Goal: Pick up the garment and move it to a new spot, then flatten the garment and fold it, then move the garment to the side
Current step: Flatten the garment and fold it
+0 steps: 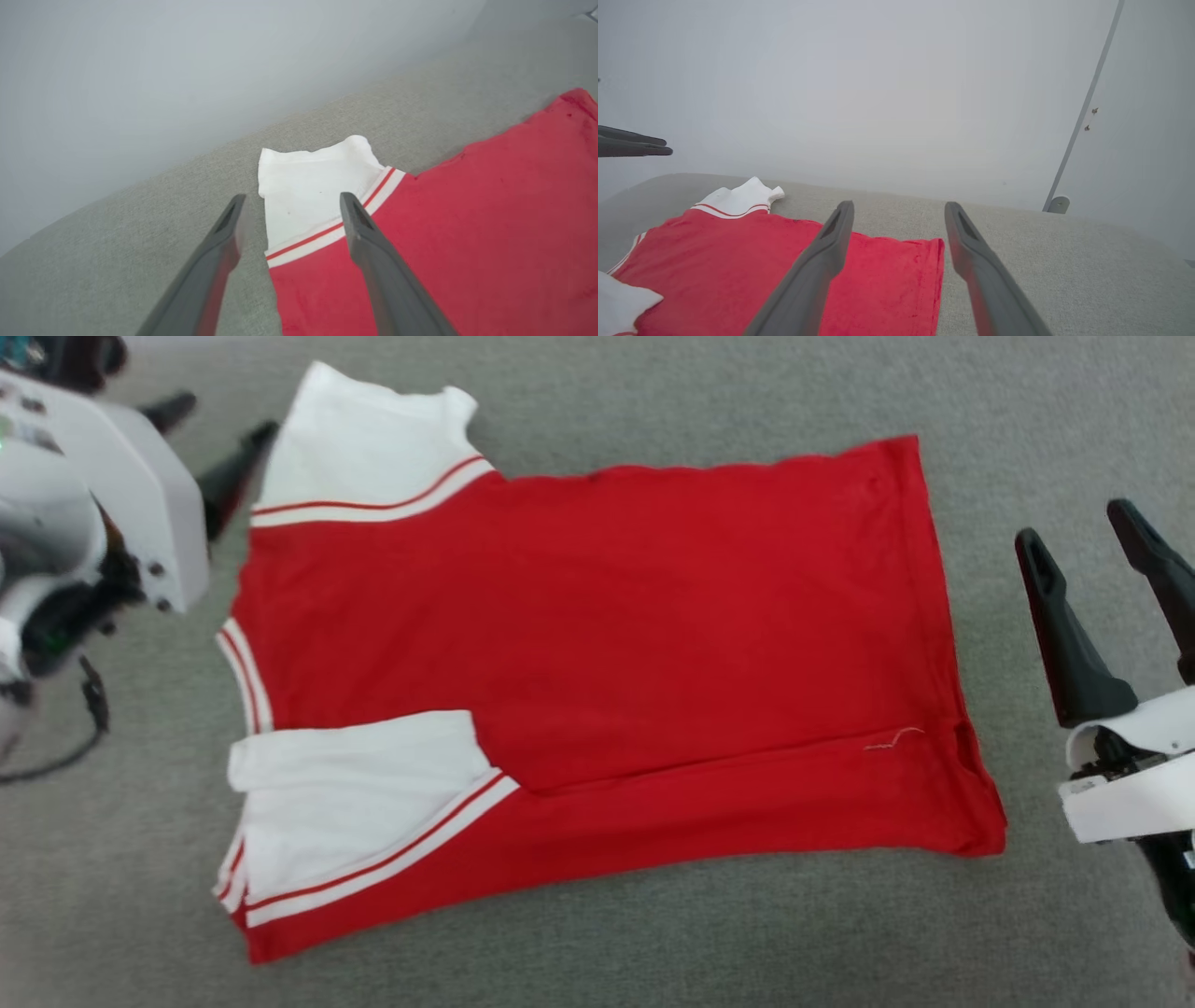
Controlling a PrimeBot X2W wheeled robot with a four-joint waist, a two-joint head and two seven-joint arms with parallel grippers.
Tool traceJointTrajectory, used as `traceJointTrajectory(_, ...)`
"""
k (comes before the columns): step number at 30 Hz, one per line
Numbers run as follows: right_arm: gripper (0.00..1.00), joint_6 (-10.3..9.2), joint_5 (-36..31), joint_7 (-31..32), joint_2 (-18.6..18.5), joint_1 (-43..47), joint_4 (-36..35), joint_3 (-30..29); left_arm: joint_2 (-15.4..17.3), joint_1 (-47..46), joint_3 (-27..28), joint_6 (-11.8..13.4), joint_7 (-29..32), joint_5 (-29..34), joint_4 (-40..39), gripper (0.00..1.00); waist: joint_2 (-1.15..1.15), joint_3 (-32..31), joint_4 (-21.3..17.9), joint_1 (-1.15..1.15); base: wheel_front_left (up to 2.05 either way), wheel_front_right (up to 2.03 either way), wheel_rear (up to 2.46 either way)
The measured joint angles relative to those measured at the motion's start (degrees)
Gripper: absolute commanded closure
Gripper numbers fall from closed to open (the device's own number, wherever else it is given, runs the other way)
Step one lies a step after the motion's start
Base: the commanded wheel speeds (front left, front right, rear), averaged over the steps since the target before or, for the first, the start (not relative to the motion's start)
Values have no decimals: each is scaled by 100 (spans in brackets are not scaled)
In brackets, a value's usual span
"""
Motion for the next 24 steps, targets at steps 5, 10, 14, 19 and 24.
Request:
traceJointTrajectory(5,0,0,-144,-697,24,-97,60,255,-112,-542,-20,-269,-96,253,753,0,0,267,-222,0,0,0,0)
traceJointTrajectory(10,0,0,-155,-916,96,-98,159,316,-240,-1073,-86,-502,-8,376,1369,0,0,587,-421,0,0,0,0)
traceJointTrajectory(14,0,0,-120,-1036,124,-102,212,359,-308,-1483,-129,-609,153,450,1780,0,0,864,-561,0,0,0,0)
traceJointTrajectory(19,0,0,-45,-1135,154,-144,287,497,-302,-1802,-286,-705,546,508,2193,0,0,1170,-747,0,0,0,0)
traceJointTrajectory(24,0,0,115,-1161,140,-244,365,650,-265,-2090,-421,-747,1006,555,2557,0,0,1376,-947,0,0,0,0)
